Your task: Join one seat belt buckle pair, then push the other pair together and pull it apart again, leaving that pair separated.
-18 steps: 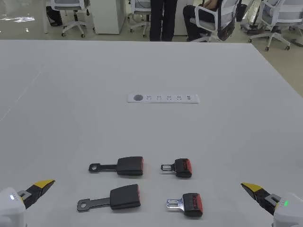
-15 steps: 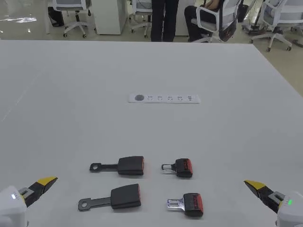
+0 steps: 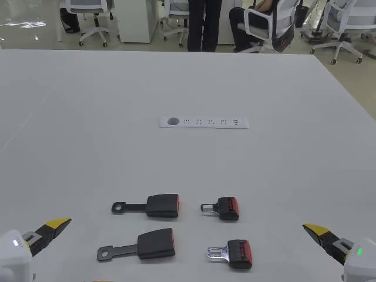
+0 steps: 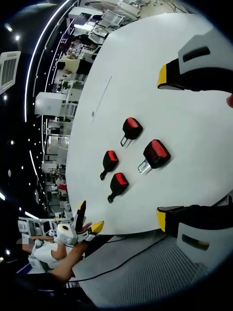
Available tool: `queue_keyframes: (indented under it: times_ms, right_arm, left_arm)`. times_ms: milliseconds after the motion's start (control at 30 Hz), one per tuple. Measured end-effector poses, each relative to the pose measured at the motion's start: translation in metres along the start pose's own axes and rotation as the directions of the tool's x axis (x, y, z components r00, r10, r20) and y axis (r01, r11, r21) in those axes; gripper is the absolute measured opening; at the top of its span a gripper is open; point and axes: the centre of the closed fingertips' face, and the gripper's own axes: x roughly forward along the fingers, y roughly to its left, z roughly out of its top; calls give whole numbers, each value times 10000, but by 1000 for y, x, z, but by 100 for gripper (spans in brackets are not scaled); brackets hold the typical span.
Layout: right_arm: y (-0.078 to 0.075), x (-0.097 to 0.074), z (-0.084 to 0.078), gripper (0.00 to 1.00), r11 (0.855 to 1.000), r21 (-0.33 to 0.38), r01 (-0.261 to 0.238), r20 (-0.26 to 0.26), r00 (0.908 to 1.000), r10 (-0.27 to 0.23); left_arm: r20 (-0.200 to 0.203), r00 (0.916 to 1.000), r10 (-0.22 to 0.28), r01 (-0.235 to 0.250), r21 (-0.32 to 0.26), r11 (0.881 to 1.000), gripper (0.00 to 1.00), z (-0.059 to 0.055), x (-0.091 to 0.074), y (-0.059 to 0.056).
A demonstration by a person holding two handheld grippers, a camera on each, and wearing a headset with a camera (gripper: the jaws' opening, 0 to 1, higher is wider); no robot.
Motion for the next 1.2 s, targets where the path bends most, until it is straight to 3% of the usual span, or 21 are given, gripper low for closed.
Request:
queue_keyframes:
  times_ms: [1200]
  right_arm:
    - [-4,-3,0,100,9999,-134,25,10,10000,-25]
  left_arm:
    - [-86,9999,-65,66,35,10000,99,0,1,-4]
